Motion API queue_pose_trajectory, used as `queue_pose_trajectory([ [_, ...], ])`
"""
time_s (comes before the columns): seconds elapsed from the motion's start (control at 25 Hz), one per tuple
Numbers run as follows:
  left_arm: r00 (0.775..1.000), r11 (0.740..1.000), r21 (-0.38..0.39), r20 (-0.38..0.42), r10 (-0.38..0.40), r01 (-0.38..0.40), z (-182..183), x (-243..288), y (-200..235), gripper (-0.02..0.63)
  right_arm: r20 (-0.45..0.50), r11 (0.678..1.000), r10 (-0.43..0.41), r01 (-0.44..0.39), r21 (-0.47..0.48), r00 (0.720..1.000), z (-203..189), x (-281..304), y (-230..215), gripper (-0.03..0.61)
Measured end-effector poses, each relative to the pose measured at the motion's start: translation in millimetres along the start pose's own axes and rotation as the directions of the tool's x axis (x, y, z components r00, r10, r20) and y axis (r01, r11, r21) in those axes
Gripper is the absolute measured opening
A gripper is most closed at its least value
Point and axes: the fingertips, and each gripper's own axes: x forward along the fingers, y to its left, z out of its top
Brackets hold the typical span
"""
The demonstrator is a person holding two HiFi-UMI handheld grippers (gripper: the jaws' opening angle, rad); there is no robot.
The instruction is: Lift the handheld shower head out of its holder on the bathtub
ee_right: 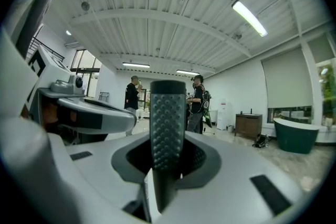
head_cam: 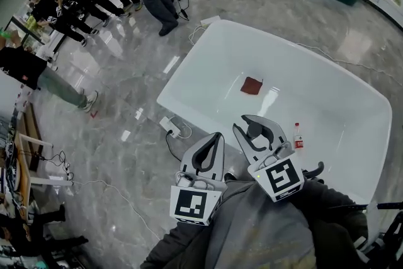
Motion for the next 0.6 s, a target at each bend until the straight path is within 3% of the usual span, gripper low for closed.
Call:
queue_pose_trajectory([
  [0.32,0.998,0.998,-0.023,-0.037,0.054,-0.055,-3.7,-10.3,-17.8,0.002,-0.004,0.999,0.042,-0.042,-0.007,0.999,1.3,-20.3,4.0,0.098],
  [0.6,0.992,0.994,-0.051,-0.092,0.088,-0.092,-30.5,-16.2,-31.7,0.002,0.005,0.996,0.088,-0.088,-0.014,0.996,-15.3,-29.7,12.2,0.098],
])
